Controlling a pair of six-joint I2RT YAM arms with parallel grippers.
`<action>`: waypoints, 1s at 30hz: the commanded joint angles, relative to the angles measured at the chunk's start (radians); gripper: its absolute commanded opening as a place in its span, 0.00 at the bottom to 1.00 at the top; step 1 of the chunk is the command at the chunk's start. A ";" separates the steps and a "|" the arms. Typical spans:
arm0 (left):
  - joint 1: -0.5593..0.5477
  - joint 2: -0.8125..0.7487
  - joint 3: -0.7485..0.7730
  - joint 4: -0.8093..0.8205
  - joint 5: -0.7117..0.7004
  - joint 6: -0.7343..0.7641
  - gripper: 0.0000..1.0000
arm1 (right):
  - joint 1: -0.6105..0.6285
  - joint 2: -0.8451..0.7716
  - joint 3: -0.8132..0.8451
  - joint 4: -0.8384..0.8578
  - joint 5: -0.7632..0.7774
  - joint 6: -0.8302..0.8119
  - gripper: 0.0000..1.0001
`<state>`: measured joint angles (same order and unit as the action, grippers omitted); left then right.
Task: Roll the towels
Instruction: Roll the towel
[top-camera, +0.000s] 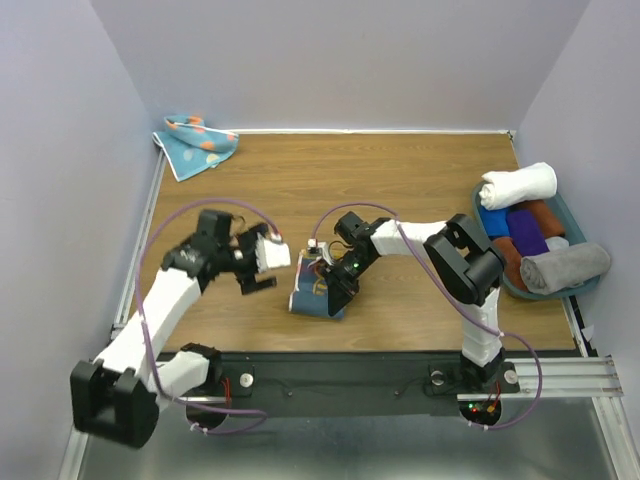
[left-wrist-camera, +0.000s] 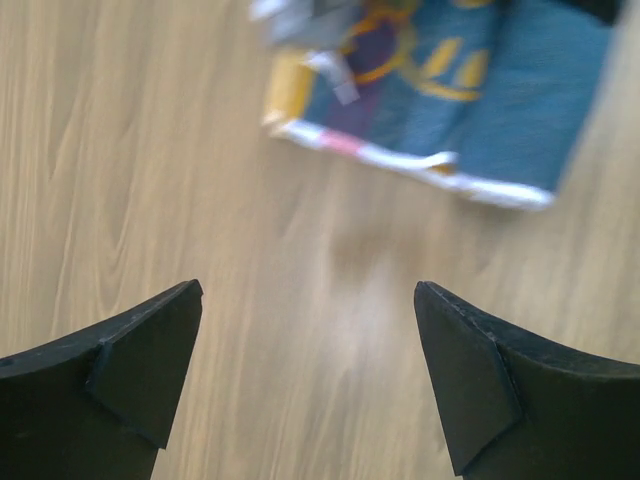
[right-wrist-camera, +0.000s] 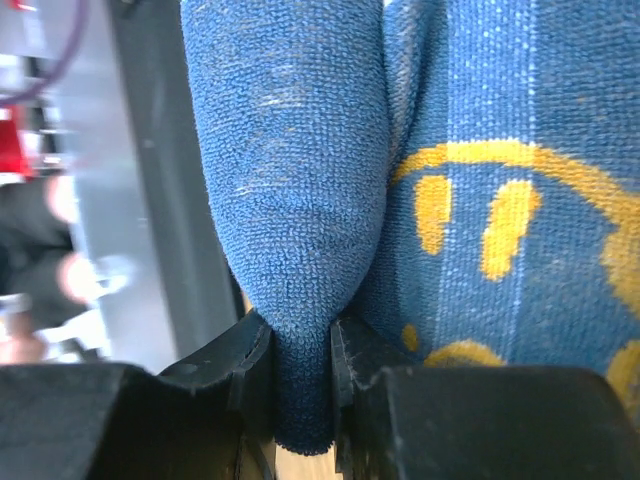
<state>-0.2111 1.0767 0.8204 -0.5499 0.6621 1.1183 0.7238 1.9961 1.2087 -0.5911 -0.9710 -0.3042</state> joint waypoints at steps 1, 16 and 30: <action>-0.207 -0.205 -0.174 0.146 -0.162 0.002 0.99 | -0.009 0.082 0.049 -0.116 -0.126 -0.012 0.01; -0.734 -0.036 -0.199 0.327 -0.342 -0.199 0.99 | -0.050 0.217 0.149 -0.239 -0.186 -0.046 0.01; -0.783 0.181 -0.191 0.371 -0.473 -0.298 0.44 | -0.073 0.240 0.181 -0.271 -0.202 -0.036 0.17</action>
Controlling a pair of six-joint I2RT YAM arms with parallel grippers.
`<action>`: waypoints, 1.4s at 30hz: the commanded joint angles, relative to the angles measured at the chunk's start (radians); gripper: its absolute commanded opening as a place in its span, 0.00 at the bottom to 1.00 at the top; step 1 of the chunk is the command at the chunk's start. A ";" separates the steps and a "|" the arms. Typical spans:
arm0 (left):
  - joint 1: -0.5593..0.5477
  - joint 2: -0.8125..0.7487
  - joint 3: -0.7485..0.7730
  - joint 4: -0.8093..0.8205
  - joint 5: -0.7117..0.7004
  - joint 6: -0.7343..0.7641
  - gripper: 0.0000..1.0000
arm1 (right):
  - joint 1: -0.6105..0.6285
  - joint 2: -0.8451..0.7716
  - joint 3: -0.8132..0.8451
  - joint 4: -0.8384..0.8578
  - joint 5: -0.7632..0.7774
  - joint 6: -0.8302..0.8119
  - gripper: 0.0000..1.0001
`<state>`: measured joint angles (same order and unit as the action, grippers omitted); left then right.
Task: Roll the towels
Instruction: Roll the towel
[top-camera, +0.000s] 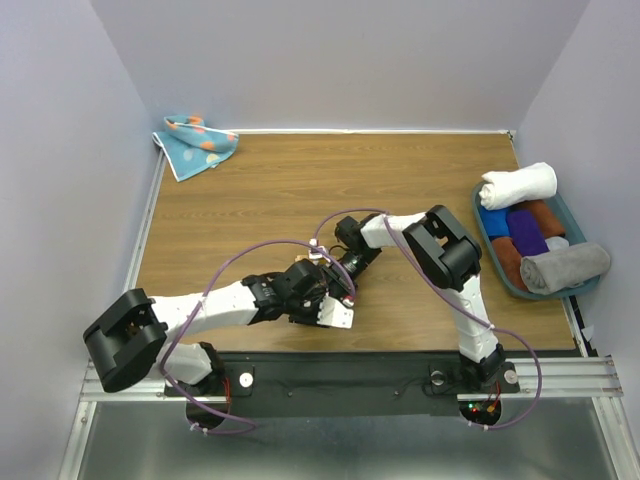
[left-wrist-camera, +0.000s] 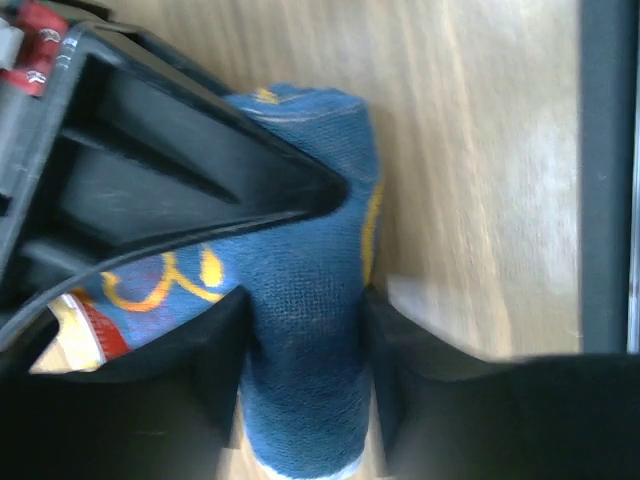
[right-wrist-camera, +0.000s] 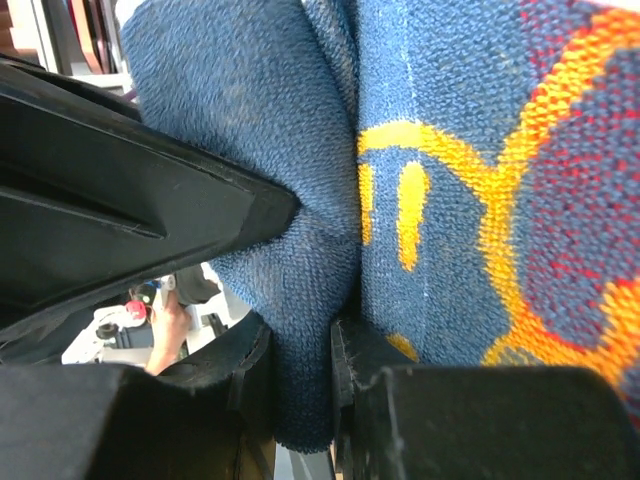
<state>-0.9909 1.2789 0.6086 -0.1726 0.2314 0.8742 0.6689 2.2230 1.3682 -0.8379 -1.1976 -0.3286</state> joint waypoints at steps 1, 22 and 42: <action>-0.003 -0.027 0.016 -0.017 -0.041 -0.057 0.40 | -0.023 0.013 0.022 -0.026 0.023 -0.009 0.19; 0.326 0.273 0.236 -0.404 0.465 0.046 0.04 | -0.278 -0.356 0.074 0.037 0.220 0.097 0.82; 0.597 0.901 0.723 -0.916 0.709 0.299 0.07 | 0.105 -0.705 -0.179 0.359 0.932 -0.027 0.86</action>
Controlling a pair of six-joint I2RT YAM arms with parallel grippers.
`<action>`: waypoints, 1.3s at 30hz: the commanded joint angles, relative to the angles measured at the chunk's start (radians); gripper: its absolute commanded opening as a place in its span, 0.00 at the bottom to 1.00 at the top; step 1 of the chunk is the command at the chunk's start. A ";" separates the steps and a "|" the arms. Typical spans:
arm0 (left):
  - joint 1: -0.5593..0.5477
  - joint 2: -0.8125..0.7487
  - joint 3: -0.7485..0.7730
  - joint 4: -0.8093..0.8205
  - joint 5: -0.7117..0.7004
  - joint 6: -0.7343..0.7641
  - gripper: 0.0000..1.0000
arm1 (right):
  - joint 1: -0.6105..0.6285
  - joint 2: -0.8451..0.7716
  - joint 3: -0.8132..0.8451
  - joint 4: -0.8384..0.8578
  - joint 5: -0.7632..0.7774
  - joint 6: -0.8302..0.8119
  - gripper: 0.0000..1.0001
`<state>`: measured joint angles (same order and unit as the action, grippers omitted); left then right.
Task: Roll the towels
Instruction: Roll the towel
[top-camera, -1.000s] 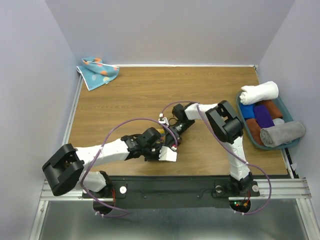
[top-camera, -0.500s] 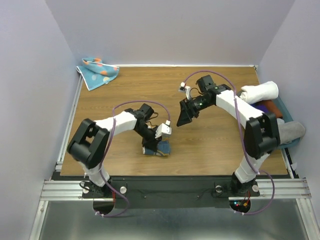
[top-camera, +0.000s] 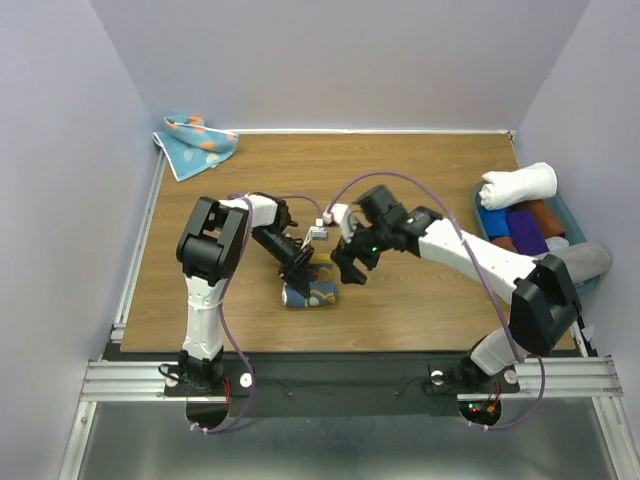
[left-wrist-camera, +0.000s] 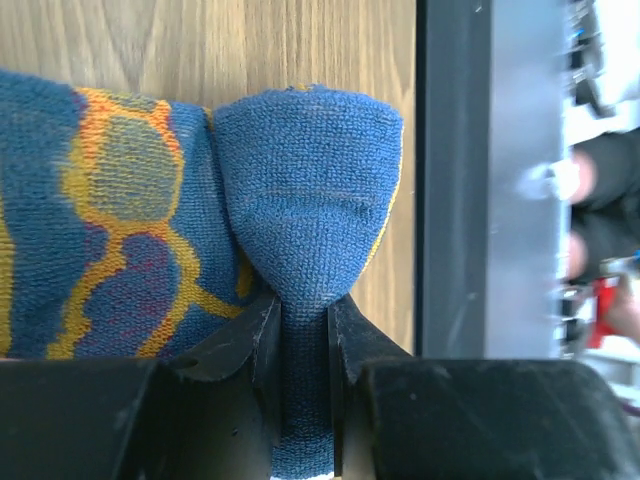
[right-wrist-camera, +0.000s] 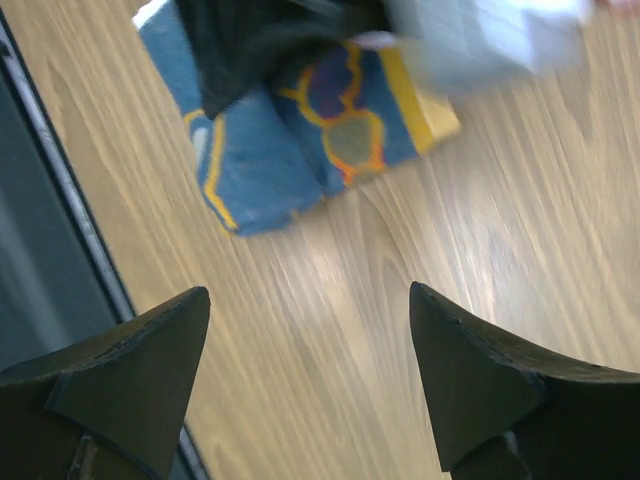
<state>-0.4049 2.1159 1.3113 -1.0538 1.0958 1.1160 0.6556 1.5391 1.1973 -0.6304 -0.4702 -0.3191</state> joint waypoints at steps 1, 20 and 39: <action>0.012 0.072 0.029 -0.043 -0.155 0.057 0.08 | 0.142 -0.013 -0.011 0.167 0.228 -0.046 0.86; 0.032 0.148 0.115 -0.061 -0.175 0.053 0.17 | 0.358 0.240 -0.062 0.344 0.292 -0.150 0.84; 0.215 -0.129 0.213 -0.058 -0.198 0.054 0.90 | 0.270 0.254 -0.137 0.147 0.007 0.014 0.01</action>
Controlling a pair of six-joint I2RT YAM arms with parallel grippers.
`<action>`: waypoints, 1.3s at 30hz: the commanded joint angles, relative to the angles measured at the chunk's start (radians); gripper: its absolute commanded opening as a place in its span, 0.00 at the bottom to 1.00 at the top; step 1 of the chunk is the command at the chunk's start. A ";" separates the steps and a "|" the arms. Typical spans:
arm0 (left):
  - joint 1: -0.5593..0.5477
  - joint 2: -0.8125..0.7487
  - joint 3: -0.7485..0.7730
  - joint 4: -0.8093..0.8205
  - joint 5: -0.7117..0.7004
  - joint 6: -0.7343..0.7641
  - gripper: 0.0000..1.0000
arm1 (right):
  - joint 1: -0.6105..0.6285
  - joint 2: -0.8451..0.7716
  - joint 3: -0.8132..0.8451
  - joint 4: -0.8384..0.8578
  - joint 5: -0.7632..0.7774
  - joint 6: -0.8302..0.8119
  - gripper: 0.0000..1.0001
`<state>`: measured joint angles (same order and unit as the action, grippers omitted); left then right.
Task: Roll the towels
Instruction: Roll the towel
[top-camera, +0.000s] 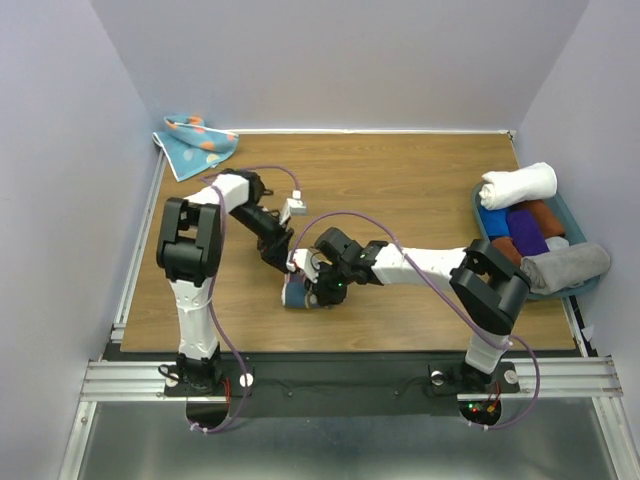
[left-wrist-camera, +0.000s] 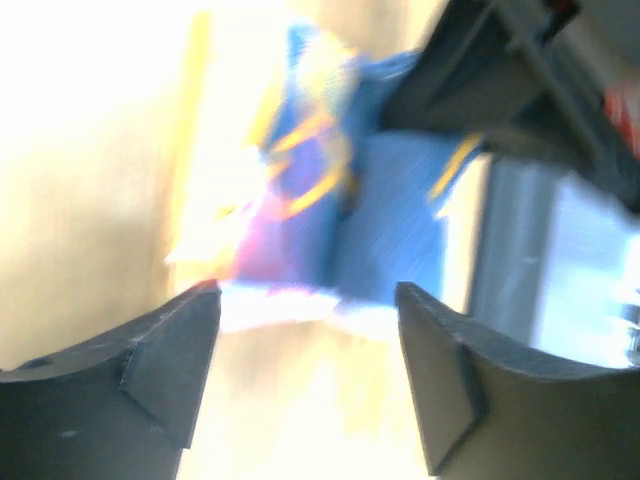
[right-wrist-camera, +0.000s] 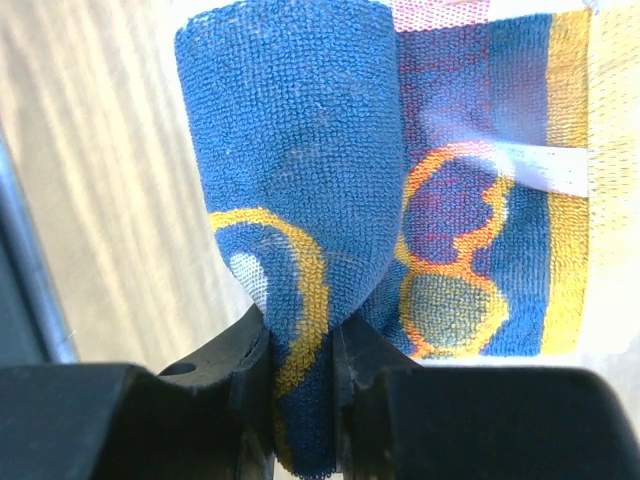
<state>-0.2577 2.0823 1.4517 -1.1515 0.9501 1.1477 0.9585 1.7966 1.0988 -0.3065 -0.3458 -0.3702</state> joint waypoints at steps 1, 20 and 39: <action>0.101 -0.106 0.082 0.048 -0.062 0.020 0.96 | -0.040 -0.005 -0.031 -0.193 -0.133 0.068 0.01; 0.014 -1.029 -0.586 0.607 -0.347 -0.034 0.98 | -0.248 0.322 0.237 -0.560 -0.697 -0.016 0.01; -0.748 -1.133 -0.984 1.065 -0.747 -0.255 0.99 | -0.313 0.563 0.371 -0.778 -0.854 -0.226 0.00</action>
<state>-0.9394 0.9108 0.4976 -0.2348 0.2962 0.9661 0.6529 2.3196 1.4452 -1.0607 -1.2407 -0.5419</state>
